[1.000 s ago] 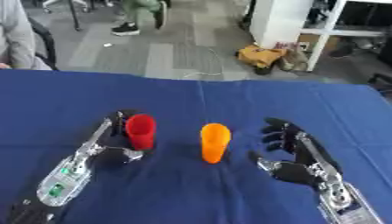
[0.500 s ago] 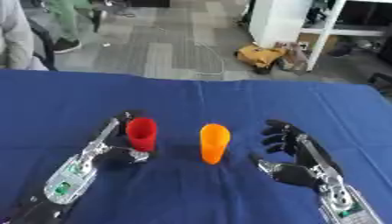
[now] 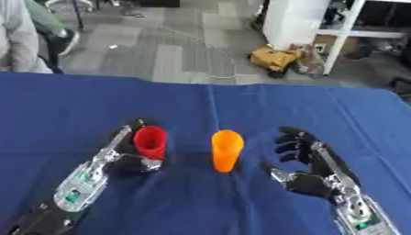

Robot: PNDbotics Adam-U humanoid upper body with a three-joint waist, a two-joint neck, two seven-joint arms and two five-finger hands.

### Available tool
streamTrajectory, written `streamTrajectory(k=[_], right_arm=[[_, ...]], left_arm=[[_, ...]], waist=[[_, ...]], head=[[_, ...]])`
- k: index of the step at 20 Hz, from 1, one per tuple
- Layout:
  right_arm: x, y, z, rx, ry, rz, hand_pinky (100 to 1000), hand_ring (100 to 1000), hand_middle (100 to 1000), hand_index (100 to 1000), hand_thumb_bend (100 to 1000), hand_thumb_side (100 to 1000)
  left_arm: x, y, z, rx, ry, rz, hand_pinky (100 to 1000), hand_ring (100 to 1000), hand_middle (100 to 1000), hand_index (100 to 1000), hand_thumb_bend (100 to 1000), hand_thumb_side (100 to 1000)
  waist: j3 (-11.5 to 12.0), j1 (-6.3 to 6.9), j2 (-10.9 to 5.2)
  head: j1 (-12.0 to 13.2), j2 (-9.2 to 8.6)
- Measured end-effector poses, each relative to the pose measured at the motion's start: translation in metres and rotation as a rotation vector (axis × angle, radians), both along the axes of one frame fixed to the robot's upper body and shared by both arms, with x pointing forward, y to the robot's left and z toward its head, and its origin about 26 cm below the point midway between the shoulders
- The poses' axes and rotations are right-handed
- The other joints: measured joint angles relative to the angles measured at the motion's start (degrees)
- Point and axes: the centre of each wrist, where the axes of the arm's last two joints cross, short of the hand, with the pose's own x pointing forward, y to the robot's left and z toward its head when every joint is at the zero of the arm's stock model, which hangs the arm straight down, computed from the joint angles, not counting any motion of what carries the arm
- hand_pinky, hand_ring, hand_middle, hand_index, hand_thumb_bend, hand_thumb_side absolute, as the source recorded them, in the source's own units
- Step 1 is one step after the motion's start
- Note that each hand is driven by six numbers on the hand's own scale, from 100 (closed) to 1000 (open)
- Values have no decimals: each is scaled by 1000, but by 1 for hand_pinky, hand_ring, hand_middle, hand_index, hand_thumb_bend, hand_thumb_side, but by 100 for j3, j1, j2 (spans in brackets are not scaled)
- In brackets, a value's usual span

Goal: Pour the contents of one cup into another cup.

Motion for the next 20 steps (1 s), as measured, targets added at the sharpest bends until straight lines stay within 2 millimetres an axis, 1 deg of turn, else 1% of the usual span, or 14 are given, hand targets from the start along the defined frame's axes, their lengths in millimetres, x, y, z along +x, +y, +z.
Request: streamTrajectory(k=[3, 5, 7, 8, 9, 11, 13, 14, 15, 17, 20], right_arm=[[1, -1, -2, -1, 8, -6, 627, 692, 681, 864, 433, 100], [1, -2, -4, -7, 14, -14, 627, 692, 682, 864, 437, 100], [2, -2, -6, -14, 18, -24, 628, 694, 684, 866, 439, 100], [2, -3, -7, -19, 19, -30, 629, 695, 685, 866, 441, 100], [2, -3, -8, -24, 20, -34, 630, 698, 687, 867, 443, 100], [3, -4, -10, -39, 21, -44, 637, 709, 696, 869, 470, 100], [5, -4, -10, -58, 14, -52, 658, 747, 727, 876, 503, 100], [6, -4, -10, -69, 9, -54, 658, 747, 727, 876, 503, 100], [7, -4, -10, -82, 4, -55, 684, 782, 750, 884, 522, 100], [9, -4, -11, -112, -9, -57, 701, 808, 769, 892, 536, 100], [13, -2, -11, -160, -29, -56, 704, 811, 774, 896, 543, 100]], left_arm=[[-2, -1, -2, -27, -2, 9, 394, 322, 329, 709, 459, 100], [-4, -1, -4, -52, -3, 17, 398, 325, 331, 706, 423, 100], [-8, -1, -5, -79, -5, 26, 404, 335, 338, 707, 428, 100], [-10, -1, -4, -91, -9, 29, 407, 340, 344, 709, 400, 100], [-12, -1, -2, -101, -17, 32, 410, 347, 350, 712, 438, 100], [-15, 1, 3, -109, -43, 38, 418, 361, 369, 717, 454, 100], [-19, 5, 11, -108, -73, 38, 429, 372, 390, 727, 472, 100], [-20, 7, 15, -103, -92, 35, 429, 372, 390, 727, 472, 100], [-22, 9, 20, -99, -112, 31, 411, 362, 380, 714, 544, 100], [-27, 12, 30, -84, -151, 27, 408, 361, 378, 711, 565, 100], [-34, 18, 45, -54, -204, 25, 405, 357, 375, 708, 581, 100]], waist=[[40, 3, 0], [83, 9, 0], [127, 22, 0], [150, 33, -2], [168, 40, -4], [200, 49, -14], [247, 72, -40], [265, 90, -51], [279, 106, -58], [335, 127, -77], [425, 152, -101]], head=[[-4, 0], [-16, 0], [-47, 1], [-59, 1], [-71, 2], [-109, 5], [-150, 7], [-168, 9], [-191, 9], [-238, 11], [-314, 12]])
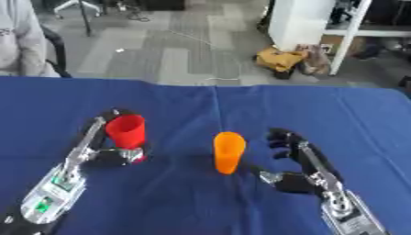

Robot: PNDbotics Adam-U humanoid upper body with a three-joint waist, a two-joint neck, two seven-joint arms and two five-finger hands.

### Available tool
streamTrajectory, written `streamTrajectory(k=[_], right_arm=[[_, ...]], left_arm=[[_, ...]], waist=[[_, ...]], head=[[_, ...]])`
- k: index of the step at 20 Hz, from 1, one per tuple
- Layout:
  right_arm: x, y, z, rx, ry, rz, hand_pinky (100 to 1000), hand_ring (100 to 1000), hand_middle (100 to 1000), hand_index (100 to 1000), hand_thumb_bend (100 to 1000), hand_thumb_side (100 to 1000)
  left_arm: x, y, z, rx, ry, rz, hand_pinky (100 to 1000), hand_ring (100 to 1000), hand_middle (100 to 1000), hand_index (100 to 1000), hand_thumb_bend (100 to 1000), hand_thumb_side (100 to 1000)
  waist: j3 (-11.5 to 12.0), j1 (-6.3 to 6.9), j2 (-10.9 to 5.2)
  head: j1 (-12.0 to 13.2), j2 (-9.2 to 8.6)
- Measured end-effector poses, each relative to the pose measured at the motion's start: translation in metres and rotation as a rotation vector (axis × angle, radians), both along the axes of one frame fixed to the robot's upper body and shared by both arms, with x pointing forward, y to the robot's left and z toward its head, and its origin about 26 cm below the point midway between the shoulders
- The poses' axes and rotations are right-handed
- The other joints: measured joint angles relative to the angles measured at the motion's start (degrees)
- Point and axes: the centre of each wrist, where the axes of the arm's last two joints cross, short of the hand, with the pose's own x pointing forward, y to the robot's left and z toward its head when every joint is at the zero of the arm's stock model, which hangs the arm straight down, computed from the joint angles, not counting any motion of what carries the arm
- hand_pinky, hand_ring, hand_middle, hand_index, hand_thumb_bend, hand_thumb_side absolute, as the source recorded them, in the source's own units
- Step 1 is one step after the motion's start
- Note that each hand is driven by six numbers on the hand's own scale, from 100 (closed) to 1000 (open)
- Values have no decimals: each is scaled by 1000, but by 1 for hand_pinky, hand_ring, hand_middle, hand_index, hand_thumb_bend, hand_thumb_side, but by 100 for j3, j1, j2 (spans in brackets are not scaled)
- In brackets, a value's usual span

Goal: Pour the contents of one cup into another cup.

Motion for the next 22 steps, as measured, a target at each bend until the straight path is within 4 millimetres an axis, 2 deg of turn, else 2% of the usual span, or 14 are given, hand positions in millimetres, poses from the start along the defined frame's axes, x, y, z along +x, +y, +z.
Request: streamTrajectory(k=[5, 10, 22], right_arm=[[5, 1, -4, -59, -7, 5, 691, 798, 763, 894, 535, 100], [11, 2, -7, -79, 4, 12, 677, 785, 749, 890, 523, 100], [22, 13, -11, -69, 21, 33, 661, 755, 727, 880, 551, 100]], left_arm=[[-16, 4, 16, 24, -47, -7, 404, 355, 373, 706, 578, 100], [-28, 5, 24, 17, -56, -16, 404, 355, 372, 706, 577, 100], [-35, 2, 30, -2, -55, -29, 402, 351, 370, 704, 578, 100]], waist=[[167, 26, -10], [339, 40, -16], [547, 117, -26]], head=[[-135, 0], [-243, 0], [-427, -13]])
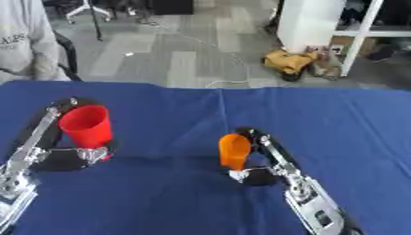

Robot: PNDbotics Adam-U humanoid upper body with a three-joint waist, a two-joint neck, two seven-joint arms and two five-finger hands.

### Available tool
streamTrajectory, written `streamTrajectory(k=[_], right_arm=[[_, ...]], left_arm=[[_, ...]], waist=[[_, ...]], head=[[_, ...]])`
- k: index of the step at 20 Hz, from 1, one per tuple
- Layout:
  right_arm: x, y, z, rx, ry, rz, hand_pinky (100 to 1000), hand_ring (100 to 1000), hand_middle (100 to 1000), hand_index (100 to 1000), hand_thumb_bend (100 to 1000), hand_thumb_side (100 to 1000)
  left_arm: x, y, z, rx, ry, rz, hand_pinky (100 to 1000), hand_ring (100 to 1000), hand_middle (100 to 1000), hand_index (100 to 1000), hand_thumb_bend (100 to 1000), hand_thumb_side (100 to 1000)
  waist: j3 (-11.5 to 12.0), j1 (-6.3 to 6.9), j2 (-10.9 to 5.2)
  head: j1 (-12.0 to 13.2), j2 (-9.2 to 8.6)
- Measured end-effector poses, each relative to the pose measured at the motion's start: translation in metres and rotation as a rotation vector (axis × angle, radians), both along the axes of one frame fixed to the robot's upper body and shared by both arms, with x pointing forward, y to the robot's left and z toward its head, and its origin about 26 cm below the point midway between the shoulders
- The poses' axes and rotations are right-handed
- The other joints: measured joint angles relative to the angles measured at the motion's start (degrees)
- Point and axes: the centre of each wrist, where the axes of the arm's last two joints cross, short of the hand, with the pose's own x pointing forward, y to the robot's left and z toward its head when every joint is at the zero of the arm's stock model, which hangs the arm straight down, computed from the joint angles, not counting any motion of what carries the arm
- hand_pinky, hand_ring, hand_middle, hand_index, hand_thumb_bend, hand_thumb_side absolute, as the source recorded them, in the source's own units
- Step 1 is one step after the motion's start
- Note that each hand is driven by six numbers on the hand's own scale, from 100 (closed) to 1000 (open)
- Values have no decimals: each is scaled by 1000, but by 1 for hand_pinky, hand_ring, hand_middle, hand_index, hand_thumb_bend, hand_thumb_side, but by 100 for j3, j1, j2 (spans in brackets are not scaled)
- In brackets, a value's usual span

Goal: Pour the contents of one cup into another cup.

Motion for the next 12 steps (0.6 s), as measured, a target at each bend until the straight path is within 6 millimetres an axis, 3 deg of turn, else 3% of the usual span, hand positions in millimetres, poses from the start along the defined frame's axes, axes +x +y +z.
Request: streamTrajectory(k=[7, 12], right_arm=[[3, 4, -7, 12, 19, -2, 655, 742, 716, 873, 555, 100], [6, 7, -10, 33, 23, -15, 605, 661, 634, 795, 512, 100]], left_arm=[[-1, -3, 0, -15, 4, -7, 401, 350, 369, 703, 579, 100], [-1, -4, 0, -20, 6, -8, 399, 347, 367, 701, 582, 100]], waist=[[55, 42, 1], [159, 65, 8]], head=[[-81, -47], [-166, -96]])
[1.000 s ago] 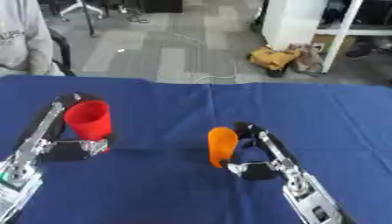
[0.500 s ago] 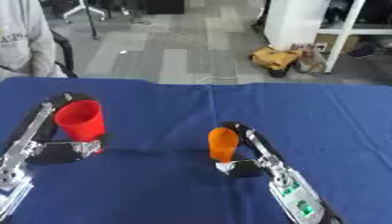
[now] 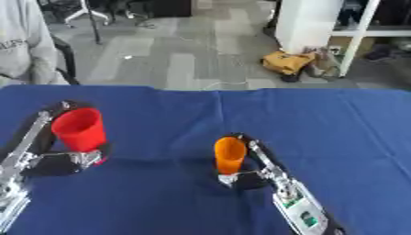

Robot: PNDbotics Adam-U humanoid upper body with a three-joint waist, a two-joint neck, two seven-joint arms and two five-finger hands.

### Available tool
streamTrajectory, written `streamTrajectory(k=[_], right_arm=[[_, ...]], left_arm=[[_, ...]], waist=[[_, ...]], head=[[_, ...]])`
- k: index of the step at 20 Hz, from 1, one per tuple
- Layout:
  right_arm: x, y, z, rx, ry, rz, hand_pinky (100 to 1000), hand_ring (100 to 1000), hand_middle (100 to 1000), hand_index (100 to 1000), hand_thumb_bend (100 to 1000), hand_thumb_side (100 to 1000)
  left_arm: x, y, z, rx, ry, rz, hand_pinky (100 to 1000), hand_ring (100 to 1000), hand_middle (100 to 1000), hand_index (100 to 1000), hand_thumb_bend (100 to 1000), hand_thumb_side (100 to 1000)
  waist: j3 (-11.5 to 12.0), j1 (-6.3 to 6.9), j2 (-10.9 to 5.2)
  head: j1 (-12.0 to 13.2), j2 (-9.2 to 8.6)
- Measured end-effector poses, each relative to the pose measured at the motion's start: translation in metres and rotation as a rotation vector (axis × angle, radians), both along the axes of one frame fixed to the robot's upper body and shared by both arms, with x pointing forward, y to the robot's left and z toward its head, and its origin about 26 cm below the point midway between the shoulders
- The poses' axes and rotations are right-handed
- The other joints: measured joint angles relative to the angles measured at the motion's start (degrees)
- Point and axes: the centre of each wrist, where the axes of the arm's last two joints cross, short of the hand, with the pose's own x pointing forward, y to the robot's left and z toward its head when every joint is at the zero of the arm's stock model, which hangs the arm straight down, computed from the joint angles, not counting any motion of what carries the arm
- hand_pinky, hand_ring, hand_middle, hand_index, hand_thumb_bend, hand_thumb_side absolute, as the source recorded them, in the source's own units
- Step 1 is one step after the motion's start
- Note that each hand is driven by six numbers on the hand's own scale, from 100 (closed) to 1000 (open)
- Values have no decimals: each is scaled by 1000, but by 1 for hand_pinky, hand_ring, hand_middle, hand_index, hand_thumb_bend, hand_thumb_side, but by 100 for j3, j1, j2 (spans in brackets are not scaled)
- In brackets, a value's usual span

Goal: Pour the contents of one cup into another cup.

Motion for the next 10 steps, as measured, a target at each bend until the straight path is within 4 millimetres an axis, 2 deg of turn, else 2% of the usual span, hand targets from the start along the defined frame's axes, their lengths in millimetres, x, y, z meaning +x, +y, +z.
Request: streamTrajectory(k=[4, 8, 10], right_arm=[[3, 1, 0, 22, -10, -23, 562, 585, 559, 716, 433, 100], [4, 5, 0, 45, -21, -47, 486, 486, 463, 615, 275, 100], [5, 6, 2, 54, -27, -58, 465, 459, 433, 588, 251, 100]], left_arm=[[0, -2, 0, -7, 3, -3, 397, 346, 366, 701, 582, 100], [0, -2, 0, -9, 4, -1, 396, 345, 366, 700, 586, 100], [0, -3, 0, -10, 4, -1, 396, 344, 364, 698, 587, 100]], waist=[[39, 0, 8], [56, -1, 11], [58, -6, 12]], head=[[-43, -25], [-65, -55], [-78, -57]])
